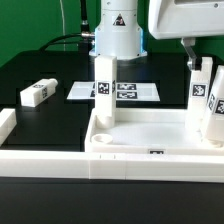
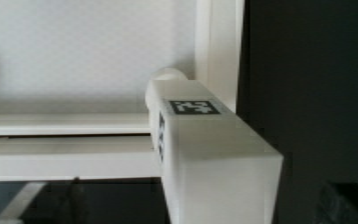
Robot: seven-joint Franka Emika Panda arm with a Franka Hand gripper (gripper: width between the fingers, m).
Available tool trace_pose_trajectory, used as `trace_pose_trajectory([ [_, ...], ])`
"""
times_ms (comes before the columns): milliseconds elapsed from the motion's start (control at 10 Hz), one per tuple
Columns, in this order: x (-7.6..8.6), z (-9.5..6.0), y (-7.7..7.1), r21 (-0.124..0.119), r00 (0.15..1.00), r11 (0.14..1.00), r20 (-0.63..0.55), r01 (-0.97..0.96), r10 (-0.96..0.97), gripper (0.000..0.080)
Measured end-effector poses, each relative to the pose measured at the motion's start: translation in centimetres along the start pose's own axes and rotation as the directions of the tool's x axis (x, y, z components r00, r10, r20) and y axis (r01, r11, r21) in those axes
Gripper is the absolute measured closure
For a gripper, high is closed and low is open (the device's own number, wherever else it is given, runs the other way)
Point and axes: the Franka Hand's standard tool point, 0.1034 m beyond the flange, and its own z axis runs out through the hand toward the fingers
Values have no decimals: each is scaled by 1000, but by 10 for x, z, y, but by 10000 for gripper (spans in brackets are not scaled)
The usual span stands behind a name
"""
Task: Assemble desk
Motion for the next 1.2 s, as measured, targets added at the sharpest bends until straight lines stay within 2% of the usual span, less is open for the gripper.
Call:
trace_pose_trajectory([
  [200, 1, 7, -2, -3, 1000, 1000, -7, 5, -5, 150],
  [500, 3, 10, 7, -15, 1000, 1000, -10, 23, -23, 150],
  [700, 3, 10, 8, -17, 1000, 1000, -9, 23, -23, 425],
  [800, 3, 10, 8, -17, 1000, 1000, -9, 22, -22, 512],
  [1200, 3, 10, 8, -16, 1000, 1000, -10, -20, 20, 511],
])
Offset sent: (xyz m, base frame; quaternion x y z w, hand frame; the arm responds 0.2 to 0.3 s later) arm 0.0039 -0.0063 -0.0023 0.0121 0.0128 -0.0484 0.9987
